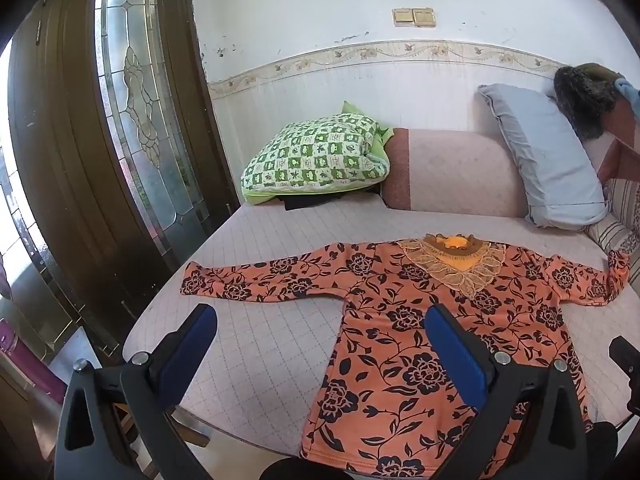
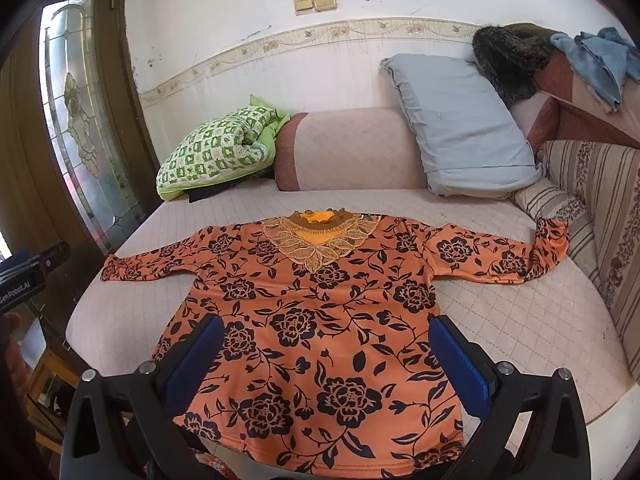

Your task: Fold small clothes

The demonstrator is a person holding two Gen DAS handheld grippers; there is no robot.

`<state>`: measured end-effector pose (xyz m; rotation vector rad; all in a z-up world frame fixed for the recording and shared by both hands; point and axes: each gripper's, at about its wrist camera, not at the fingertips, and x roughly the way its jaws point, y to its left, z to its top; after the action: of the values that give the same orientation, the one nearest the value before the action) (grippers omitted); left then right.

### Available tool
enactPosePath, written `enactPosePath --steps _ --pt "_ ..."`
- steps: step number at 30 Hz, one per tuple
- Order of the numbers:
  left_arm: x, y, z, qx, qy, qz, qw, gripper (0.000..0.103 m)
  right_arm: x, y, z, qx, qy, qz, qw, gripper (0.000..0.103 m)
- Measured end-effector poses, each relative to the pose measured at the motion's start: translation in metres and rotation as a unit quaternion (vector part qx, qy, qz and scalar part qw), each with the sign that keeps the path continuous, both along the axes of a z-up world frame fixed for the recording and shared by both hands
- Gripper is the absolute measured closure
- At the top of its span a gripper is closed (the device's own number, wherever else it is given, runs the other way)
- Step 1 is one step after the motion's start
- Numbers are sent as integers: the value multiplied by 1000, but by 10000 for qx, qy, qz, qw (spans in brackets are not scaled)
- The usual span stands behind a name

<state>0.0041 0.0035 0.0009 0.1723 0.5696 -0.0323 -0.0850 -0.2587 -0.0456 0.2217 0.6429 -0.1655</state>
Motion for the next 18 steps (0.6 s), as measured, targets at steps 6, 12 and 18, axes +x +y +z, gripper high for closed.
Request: enactPosePath --steps 6,12,18 --pt "-3 -3 2 17 -40 -35 10000 0 -1 1 1 11 -30 -8 10000 0" --pt "-5 -5 1 16 -45 -73 10000 0 -2 1 3 -1 -39 -1 10000 0" --pt "-6 -8 -1 30 -23 -98 9999 0 -3 3 3 -10 -44 -16 10000 0"
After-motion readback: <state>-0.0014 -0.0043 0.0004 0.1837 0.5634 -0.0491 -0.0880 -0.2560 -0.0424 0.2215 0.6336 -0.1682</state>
